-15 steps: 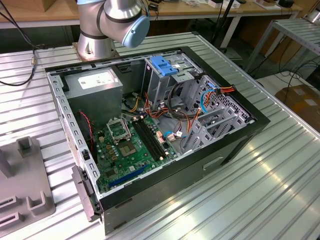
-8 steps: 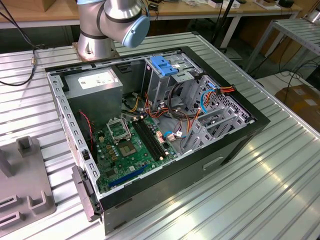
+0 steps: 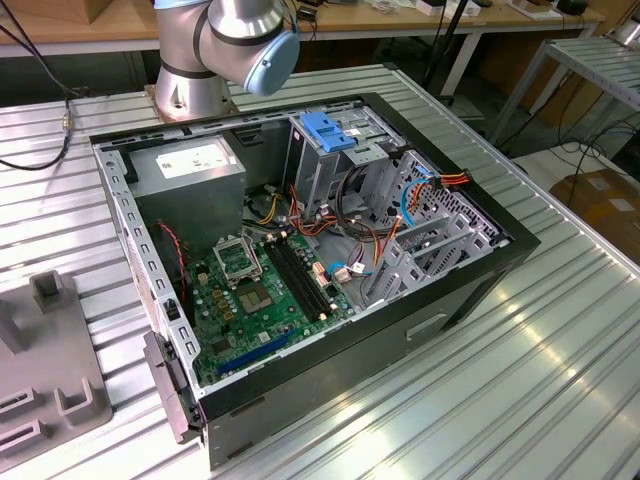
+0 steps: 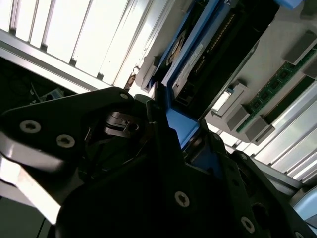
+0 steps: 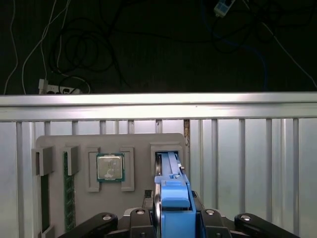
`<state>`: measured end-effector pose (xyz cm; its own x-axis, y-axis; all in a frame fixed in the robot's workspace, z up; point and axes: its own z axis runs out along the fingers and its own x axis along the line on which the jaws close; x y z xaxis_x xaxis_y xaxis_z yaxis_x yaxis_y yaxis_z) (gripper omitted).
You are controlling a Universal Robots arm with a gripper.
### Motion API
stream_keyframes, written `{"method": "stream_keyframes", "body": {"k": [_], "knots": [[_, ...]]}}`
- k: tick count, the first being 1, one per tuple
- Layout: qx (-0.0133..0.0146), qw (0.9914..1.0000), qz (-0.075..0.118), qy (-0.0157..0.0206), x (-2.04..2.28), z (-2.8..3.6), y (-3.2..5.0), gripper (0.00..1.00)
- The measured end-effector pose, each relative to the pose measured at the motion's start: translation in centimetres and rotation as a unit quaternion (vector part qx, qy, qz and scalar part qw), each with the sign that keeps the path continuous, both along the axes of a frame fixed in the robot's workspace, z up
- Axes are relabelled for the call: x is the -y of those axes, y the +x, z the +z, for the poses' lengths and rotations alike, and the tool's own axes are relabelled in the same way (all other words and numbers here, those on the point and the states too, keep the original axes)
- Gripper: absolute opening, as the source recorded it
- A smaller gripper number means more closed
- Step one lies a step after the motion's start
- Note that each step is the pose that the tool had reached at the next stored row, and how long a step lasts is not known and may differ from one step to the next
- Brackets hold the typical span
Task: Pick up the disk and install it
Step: 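Pick up the disk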
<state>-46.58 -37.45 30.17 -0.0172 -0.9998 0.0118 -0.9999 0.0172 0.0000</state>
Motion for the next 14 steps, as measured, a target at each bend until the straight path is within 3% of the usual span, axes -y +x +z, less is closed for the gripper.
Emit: {"method": "stream_keyframes", "body": {"k": [5,10,14], "knots": [[0.0000,1.00000,0.000,0.0000,0.00,-0.04,0.00,0.37],[-0.0001,1.00000,0.000,0.0000,0.00,-0.94,0.00,0.37],[-0.0001,1.00000,0.000,0.0000,0.00,-1.05,0.00,0.37]]}}
